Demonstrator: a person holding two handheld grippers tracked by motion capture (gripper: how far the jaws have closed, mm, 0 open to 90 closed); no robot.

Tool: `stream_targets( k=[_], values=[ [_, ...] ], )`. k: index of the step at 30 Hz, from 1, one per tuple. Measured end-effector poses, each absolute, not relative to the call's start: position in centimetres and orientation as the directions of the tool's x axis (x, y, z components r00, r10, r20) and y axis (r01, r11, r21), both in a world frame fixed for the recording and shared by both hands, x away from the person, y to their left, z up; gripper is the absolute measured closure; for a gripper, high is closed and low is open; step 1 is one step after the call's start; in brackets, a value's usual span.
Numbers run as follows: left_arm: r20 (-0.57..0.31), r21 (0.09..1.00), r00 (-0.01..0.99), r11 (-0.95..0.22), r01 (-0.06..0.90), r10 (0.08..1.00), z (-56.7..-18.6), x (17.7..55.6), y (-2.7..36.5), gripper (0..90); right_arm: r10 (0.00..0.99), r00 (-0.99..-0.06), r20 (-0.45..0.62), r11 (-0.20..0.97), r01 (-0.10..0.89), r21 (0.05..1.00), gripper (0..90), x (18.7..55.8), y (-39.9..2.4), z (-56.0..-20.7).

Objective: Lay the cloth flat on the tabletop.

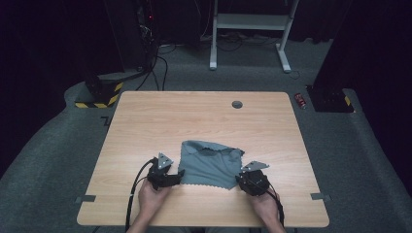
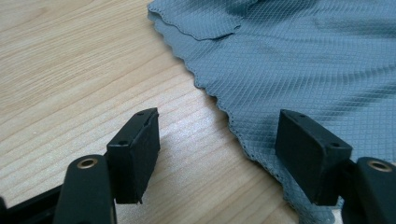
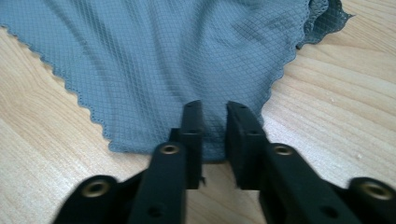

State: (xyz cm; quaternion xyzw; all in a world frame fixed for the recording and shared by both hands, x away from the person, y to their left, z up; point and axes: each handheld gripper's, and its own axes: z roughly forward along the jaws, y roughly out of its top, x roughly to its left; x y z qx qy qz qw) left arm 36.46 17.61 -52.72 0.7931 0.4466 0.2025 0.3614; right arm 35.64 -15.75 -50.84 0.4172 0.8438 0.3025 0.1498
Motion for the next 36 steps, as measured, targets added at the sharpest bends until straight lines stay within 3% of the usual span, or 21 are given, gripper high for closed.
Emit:
stream_targets(
  k=[6, 17, 25, 28, 31, 36],
  values=[
    [-0.002, 0.754, 0.519, -0.340, 0.562, 0.855, -52.7, 36.5, 17.6, 31.0, 0.773, -0.634, -0.028, 0.517, 0.604, 0.607, 88.1, 36.0, -15.4, -50.5],
    [-0.002, 0.754, 0.519, -0.340, 0.562, 0.855, -52.7, 36.5, 17.6, 31.0, 0.753, -0.656, -0.053, 0.526, 0.552, 0.647, 88.2, 37.4, -14.3, -48.0],
    [-0.002, 0.754, 0.519, -0.340, 0.562, 0.855, -52.7, 36.5, 17.6, 31.1, 0.740, -0.669, -0.073, 0.569, 0.564, 0.598, 88.1, 40.4, -10.8, -48.8],
    [-0.004, 0.754, 0.518, -0.338, 0.563, 0.855, -52.7, 36.5, 17.6, 31.1, 0.735, -0.674, -0.077, 0.588, 0.577, 0.567, 83.9, 40.9, -9.9, -49.6],
    [-0.001, 0.754, 0.519, -0.340, 0.562, 0.855, -52.7, 36.5, 17.6, 31.1, 0.740, -0.670, -0.064, 0.568, 0.571, 0.593, 78.7, 40.5, -10.0, -49.3],
    [-0.001, 0.754, 0.519, -0.340, 0.562, 0.855, -52.7, 36.5, 17.6, 31.1, 0.747, -0.662, -0.061, 0.519, 0.524, 0.675, 78.2, 38.6, -11.8, -47.4]
  ],
)
